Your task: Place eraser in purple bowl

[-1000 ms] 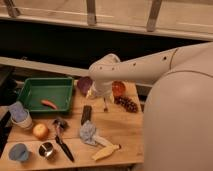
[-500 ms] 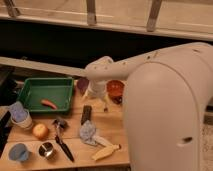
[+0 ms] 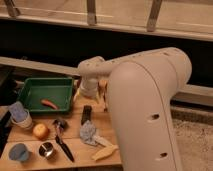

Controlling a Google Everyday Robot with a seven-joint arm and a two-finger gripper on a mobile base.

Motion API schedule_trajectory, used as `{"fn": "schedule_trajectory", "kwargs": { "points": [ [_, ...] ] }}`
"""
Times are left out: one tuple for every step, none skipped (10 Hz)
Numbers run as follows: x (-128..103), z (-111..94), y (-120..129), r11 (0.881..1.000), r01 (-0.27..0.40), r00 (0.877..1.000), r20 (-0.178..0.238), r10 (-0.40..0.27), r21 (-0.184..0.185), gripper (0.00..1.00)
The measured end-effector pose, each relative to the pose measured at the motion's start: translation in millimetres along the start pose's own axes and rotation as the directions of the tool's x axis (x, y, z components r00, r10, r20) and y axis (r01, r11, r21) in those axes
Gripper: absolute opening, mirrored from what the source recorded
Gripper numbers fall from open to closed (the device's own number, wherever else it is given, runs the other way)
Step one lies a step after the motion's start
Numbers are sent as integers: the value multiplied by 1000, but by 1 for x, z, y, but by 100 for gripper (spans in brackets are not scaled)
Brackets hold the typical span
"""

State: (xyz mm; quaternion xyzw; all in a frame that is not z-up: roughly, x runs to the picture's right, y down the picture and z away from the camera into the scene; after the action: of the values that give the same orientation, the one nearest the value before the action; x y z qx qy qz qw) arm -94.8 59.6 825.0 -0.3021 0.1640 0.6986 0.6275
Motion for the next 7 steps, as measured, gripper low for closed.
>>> {"fn": "schedule_trajectory", "kwargs": {
  "points": [
    [0, 0, 0, 1000, 0, 1000, -1, 0, 1, 80],
    [0, 0, 0, 1000, 0, 1000, -1, 0, 1, 80],
    [0, 1, 0, 1000, 0, 1000, -2, 0, 0, 80],
    [0, 6, 1, 1000, 1, 1000, -13, -1, -5, 80],
    [0, 16, 8, 1000, 7, 1000, -29, -8, -8, 80],
    [0, 26, 14, 1000, 14, 999, -40, -15, -15, 80],
    [-1, 31, 17, 1000, 16, 999, -46, -17, -19, 80]
  ]
}}
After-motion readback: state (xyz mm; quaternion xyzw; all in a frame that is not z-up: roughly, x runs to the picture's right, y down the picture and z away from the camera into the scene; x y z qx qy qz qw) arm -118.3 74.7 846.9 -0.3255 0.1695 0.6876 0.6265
